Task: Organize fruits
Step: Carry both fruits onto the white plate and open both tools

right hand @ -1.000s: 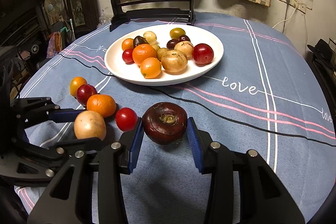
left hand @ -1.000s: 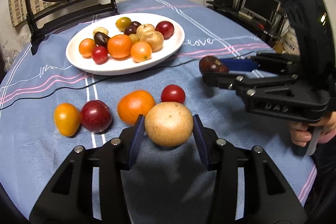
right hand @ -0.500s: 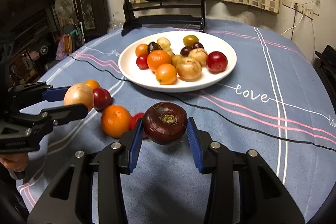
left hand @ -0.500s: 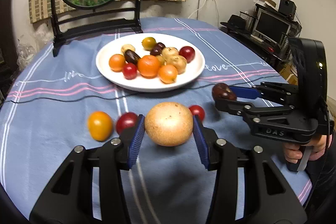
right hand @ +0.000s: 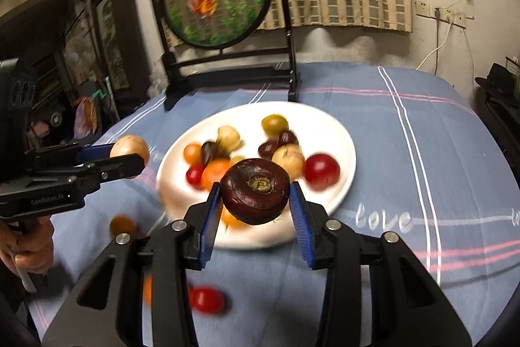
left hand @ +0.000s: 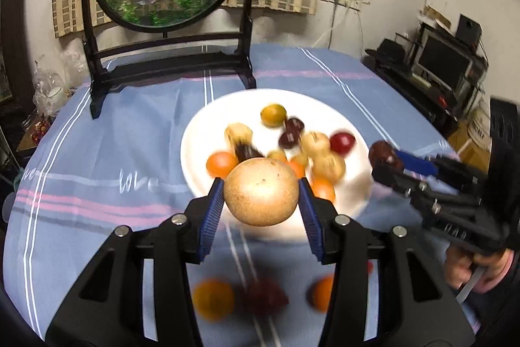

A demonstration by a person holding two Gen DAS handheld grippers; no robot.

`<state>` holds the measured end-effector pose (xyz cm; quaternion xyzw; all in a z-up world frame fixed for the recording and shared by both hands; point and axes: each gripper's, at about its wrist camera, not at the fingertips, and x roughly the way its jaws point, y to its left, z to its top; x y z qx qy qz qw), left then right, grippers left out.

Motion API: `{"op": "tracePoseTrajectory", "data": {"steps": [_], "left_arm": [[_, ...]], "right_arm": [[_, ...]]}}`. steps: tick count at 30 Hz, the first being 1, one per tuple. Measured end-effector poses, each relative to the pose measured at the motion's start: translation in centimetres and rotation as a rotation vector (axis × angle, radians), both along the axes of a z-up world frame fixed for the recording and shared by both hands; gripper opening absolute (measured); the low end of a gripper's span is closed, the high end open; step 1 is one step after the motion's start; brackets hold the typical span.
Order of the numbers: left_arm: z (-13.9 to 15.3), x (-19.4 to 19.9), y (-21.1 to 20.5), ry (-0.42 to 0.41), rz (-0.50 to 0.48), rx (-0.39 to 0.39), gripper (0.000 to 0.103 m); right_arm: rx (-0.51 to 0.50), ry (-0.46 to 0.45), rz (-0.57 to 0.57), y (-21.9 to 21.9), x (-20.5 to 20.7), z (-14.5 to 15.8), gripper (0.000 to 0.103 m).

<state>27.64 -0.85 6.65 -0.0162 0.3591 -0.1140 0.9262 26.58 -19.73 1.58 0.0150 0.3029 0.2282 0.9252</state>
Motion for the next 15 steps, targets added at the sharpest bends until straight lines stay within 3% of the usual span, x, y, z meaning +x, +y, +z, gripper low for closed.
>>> {"op": "tracePoseTrajectory", "data": {"steps": [5, 8, 15], "left_arm": [[-0.2, 6.0, -1.2, 0.000, 0.023, 0.036, 0.047], [-1.3, 9.4, -2.1, 0.044, 0.020, 0.037, 0.047], [-3.7, 11.9, -3.3, 0.092, 0.006, 0.060, 0.047]], "right_arm": [[-0.019, 0.013, -0.029, 1.1, 4.4, -0.5, 0.042], [-0.036, 0.033, -0.015, 2.0, 6.2, -1.1, 0.042], [-0.061, 0.046, 0.025, 2.8, 7.8, -2.0, 0.042]]}}
